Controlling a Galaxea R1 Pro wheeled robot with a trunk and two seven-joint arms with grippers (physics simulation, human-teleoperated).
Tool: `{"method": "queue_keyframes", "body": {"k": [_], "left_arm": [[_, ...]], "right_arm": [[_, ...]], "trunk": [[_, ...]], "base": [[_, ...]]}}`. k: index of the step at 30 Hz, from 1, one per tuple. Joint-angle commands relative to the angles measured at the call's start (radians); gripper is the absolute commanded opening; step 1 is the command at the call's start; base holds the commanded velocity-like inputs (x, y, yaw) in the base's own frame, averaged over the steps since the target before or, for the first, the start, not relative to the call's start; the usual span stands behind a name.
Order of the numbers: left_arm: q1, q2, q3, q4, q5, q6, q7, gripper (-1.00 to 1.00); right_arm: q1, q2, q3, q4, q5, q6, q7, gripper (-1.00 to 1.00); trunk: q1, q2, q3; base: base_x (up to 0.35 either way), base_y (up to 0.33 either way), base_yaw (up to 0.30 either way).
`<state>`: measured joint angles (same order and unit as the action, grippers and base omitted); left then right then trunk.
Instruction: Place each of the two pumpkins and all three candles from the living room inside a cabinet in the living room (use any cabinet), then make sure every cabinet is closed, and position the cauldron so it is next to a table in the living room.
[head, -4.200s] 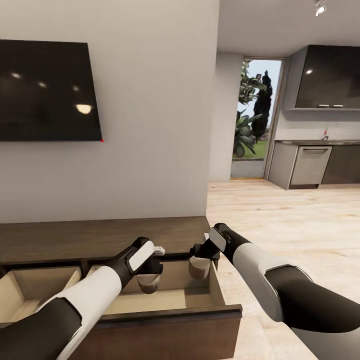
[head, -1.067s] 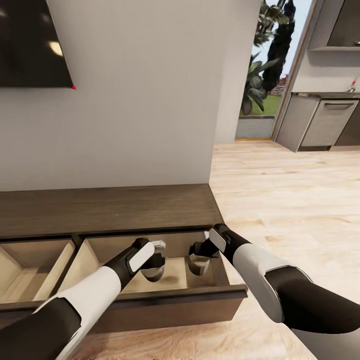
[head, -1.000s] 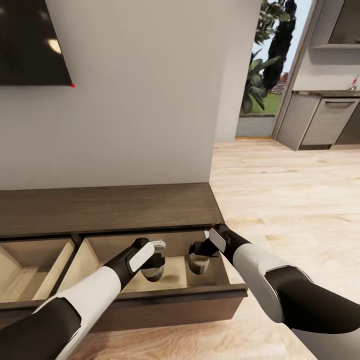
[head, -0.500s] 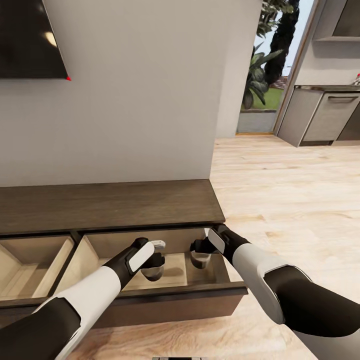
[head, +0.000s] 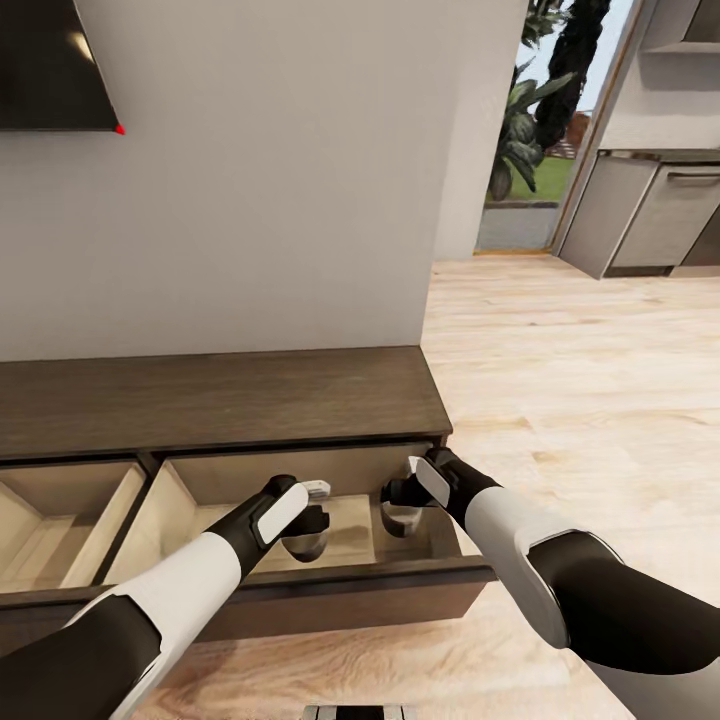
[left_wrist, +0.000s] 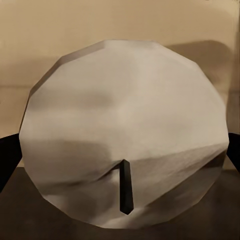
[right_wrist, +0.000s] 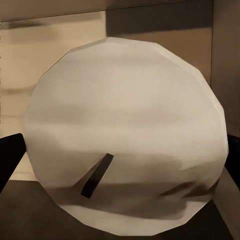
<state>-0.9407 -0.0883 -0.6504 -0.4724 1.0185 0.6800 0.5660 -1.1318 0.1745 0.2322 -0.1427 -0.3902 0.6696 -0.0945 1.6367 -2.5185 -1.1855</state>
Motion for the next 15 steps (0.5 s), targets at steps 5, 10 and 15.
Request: {"method": "queue_keyframes", "body": {"k": [5,10,15], "left_arm": [[-0.001,0.001,-0.006,-0.003,0.009,-0.012,0.007,-1.00],[-0.001,0.001,-0.006,-0.004,0.009,-0.014,0.007,-1.00],[-0.001,0.001,-0.006,-0.004,0.008,-0.015,0.007,-1.00]], "right_arm": [[0.000,0.000,0.006,-0.001,-0.011,0.004,-0.007,-1.00],[0.000,0.000,0.006,-0.001,-0.012,0.004,-0.007,-1.00],[0.000,0.000,0.006,-0.001,-0.012,0.004,-0.007,-1.00]], "trunk": [[0.000,0.000,-0.001],[0.000,0.000,-0.001],[0.000,0.000,-0.001]], "base": [[0.000,0.000,0.000],[0.041,0.000,0.000],[0.169,0.000,0.000]]}}
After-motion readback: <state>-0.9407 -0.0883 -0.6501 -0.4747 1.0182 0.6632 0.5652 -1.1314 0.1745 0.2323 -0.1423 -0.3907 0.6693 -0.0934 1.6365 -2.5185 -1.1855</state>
